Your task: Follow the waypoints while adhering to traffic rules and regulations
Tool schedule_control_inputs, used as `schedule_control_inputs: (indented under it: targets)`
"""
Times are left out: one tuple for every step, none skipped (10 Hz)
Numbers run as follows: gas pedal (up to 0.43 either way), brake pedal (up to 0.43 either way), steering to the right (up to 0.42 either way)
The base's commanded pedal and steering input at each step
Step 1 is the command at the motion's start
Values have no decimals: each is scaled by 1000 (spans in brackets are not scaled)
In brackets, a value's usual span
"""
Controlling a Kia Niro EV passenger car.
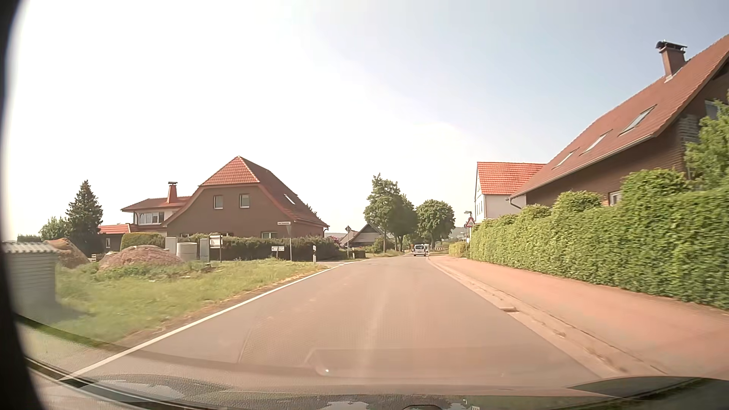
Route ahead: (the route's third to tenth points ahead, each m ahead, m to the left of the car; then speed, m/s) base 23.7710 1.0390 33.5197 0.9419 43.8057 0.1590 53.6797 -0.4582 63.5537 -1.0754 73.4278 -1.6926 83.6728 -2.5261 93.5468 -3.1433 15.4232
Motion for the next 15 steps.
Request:
schedule_control_inputs:
  targets:
    - [177, 0, 4]
    - [177, 0, 5]
    - [177, 0, 6]
    - [177, 0, 6]
    - [177, 0, 6]
    - [177, 0, 6]
    - [189, 0, 7]
    - [189, 0, 8]
    - [189, 0, 8]
    - [197, 0, 8]
    - [197, 0, 9]
    - [209, 0, 8]
    - [209, 0, 9]
    - [209, 0, 9]
    - [209, 0, 9]
